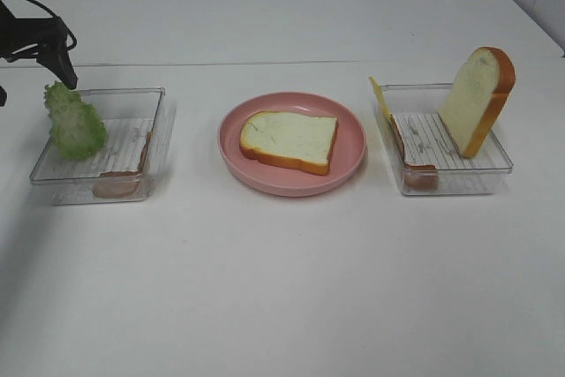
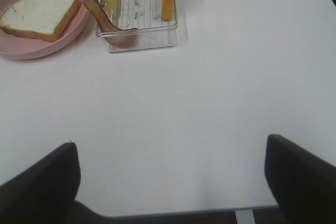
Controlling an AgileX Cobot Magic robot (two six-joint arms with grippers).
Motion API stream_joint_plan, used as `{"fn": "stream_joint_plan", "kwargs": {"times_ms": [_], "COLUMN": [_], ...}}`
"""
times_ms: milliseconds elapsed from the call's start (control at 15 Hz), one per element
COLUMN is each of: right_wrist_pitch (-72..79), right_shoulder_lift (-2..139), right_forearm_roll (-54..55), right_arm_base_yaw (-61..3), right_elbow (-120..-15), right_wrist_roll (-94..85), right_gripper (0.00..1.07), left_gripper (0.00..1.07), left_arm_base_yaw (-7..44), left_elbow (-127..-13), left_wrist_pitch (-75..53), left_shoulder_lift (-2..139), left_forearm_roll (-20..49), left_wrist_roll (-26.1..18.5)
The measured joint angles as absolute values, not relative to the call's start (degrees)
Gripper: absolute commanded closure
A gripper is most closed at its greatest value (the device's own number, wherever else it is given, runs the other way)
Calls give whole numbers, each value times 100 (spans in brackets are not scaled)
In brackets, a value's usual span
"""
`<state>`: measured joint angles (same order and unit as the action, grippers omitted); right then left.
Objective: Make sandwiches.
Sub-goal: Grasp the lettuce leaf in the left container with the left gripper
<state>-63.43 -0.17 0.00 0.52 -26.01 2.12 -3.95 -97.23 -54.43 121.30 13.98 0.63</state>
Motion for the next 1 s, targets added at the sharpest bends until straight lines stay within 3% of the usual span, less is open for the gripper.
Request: {"fn": "stream_joint_plan", "kwargs": {"times_ms": [400,600,867,933,1000], "right_wrist_pitch": [-6343,-6343,-6343,-6343,-6343], "right_shoulder_lift": [-17,-17,-17,-17,-17], "right_forearm_roll": [0,0,0,0,0], "right_arm_base_yaw": [52,52,52,52,52], "right_elbow": [-2601,-2601,-2601,-2601,-2601], "right_wrist_roll": [212,212,212,212,212], "right_gripper": [16,16,16,16,16], "left_gripper": [23,37,65,84,96], "left_arm_base_yaw": [-395,-395,-395,-395,-395], "left_elbow": [-10015,-10262,-10267,-10267,-10267], "left_wrist_pitch": [-5202,-5208,-5243,-5231,-5220], "left_shoulder_lift": [12794,12869,12874,12874,12874], "left_forearm_roll": [1616,1667,1667,1667,1667], "left_wrist_roll": [-52,-52,40,103,149]}}
